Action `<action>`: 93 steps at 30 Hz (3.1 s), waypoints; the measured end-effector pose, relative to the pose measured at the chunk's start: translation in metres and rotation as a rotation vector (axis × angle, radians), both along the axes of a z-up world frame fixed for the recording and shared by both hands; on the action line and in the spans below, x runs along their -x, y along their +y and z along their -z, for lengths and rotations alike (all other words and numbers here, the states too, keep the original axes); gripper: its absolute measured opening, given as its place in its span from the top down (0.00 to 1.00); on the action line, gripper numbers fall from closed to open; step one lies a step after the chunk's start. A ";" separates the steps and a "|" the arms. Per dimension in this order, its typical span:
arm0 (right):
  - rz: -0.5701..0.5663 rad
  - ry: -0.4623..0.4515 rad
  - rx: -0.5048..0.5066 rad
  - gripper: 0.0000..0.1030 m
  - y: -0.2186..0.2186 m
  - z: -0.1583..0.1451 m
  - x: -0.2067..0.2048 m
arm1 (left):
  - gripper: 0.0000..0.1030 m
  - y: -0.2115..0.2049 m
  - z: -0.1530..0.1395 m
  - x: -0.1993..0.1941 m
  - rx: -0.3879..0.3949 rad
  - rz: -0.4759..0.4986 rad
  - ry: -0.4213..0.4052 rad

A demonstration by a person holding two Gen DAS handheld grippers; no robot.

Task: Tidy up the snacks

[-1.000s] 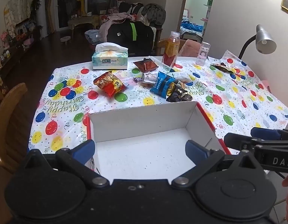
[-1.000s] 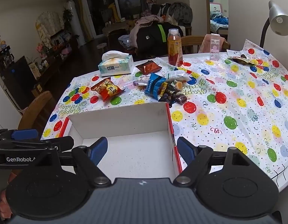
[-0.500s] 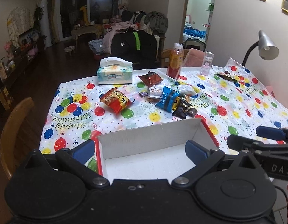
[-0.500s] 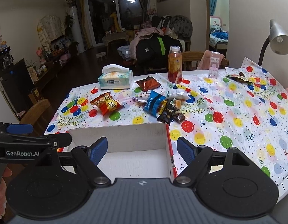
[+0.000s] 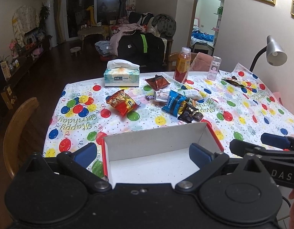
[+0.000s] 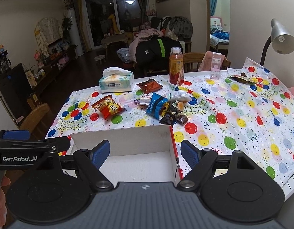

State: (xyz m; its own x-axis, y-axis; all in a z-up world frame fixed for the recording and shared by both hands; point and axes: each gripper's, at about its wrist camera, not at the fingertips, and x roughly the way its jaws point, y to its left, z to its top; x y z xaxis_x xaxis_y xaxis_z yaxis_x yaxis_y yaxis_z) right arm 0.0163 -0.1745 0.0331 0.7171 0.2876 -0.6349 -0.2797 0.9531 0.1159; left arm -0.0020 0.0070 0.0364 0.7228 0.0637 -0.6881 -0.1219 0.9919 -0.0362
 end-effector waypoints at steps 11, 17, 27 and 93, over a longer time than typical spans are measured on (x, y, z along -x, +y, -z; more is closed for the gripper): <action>-0.001 -0.002 -0.005 0.21 0.001 -0.002 0.004 | 0.00 -0.001 -0.001 0.000 -0.004 0.000 0.000; 0.000 -0.003 -0.007 0.21 0.002 -0.003 0.006 | 0.00 0.000 -0.007 0.005 -0.009 0.002 -0.014; 0.009 -0.012 -0.003 0.21 0.004 -0.005 0.011 | 0.00 0.002 -0.010 0.008 -0.010 0.008 -0.021; -0.118 0.464 0.025 0.29 -0.013 0.128 -0.332 | 0.04 0.122 0.134 -0.329 0.239 -0.404 0.429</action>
